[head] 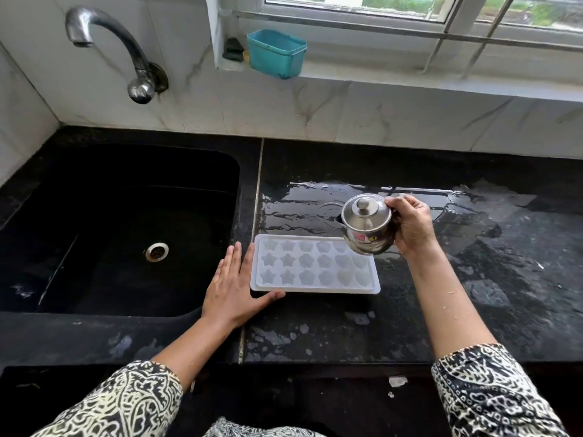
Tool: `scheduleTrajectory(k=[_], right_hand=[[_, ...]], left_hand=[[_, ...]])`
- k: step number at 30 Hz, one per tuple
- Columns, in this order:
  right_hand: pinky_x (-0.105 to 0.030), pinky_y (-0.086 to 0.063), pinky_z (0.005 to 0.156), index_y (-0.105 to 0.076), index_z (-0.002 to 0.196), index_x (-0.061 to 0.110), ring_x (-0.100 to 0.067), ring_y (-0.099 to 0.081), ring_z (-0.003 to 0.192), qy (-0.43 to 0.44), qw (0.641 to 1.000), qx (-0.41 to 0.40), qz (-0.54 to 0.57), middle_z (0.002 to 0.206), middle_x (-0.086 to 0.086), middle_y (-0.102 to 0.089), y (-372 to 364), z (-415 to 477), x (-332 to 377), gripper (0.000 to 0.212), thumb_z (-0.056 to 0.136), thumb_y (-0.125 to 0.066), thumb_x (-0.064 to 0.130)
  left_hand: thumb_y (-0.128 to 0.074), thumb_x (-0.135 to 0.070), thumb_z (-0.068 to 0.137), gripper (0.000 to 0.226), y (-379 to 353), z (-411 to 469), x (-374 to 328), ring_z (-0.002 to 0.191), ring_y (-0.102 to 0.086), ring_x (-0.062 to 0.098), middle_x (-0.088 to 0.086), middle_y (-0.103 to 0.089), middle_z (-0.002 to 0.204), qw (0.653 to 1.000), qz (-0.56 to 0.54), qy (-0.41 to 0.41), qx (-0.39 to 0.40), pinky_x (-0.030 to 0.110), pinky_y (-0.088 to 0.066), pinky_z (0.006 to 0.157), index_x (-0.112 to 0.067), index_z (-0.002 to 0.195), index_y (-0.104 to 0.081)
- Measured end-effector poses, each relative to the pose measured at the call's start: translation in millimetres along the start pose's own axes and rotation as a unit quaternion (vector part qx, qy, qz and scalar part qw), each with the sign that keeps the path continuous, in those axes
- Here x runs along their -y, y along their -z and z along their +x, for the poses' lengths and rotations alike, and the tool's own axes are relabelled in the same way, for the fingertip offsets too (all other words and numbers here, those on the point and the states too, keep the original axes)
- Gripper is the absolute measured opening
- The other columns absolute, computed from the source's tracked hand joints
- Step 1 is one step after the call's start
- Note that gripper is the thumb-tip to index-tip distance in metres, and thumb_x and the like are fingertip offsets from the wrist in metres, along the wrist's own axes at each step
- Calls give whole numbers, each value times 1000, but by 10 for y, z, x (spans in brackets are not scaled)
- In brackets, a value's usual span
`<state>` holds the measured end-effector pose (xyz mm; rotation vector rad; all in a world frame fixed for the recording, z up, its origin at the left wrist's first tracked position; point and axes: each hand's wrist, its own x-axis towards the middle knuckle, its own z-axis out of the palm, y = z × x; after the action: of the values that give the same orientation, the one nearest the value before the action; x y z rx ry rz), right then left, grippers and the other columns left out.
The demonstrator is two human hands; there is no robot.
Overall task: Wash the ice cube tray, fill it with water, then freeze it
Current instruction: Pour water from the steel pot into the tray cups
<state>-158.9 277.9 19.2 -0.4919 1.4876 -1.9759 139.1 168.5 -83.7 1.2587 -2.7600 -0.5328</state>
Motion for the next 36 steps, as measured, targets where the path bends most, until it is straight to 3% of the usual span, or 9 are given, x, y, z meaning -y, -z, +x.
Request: scheduleTrajectory(k=[3, 7, 14, 19, 23, 36], right_hand=[[-18, -38, 49, -50, 44, 20, -6, -45, 45, 3, 998, 1, -58, 47, 9, -52, 51, -18, 2, 47, 84, -60, -3], [-19, -37, 47, -45, 45, 22, -7, -42, 45, 10, 994, 16, -107, 47, 8, -48, 93, -40, 35, 47, 83, -64, 3], [-19, -38, 47, -42, 52, 17, -7, -41, 45, 14, 990, 13, -137, 47, 7, -47, 90, -89, 52, 41, 85, -63, 4], [-21, -38, 48, -43, 54, 17, -11, -41, 49, 16, 988, 13, -156, 52, 2, -46, 71, -118, 48, 33, 77, -67, 15], [-19, -34, 45, -38, 54, 15, -7, -36, 44, 22, 983, -11, -181, 47, 5, -41, 49, -118, 35, 41, 84, -63, 6], [-20, -36, 46, -38, 52, 17, -9, -36, 46, 27, 983, -19, -181, 48, 5, -40, 15, -104, 47, 42, 83, -64, 7]], left_hand=[[-15, -99, 57, 124, -3, -10, -6, 145, 21, 15, 4, 17, 160, 1000, -3, 3, 5, 32, 10, 117, -24, 149, 22], [-17, -98, 59, 122, -6, -10, -10, 145, 21, 15, 4, 17, 160, 1000, -1, 5, 5, 32, 10, 117, -25, 148, 24], [-17, -98, 58, 121, 11, -26, -23, 145, 21, 14, 3, 18, 159, 1000, -5, 4, 5, 29, 13, 115, -26, 148, 22], [-16, -98, 58, 121, 8, -24, -22, 145, 20, 14, 4, 17, 160, 1000, -5, 4, 3, 31, 11, 116, -27, 147, 23], [-17, -98, 59, 120, -16, -30, -9, 145, 19, 14, 4, 16, 160, 1000, -7, 2, -3, 32, 10, 118, -28, 149, 21], [-16, -98, 58, 121, -11, -36, -4, 145, 20, 14, 3, 18, 159, 1000, -11, 2, 0, 32, 10, 117, -27, 149, 21]])
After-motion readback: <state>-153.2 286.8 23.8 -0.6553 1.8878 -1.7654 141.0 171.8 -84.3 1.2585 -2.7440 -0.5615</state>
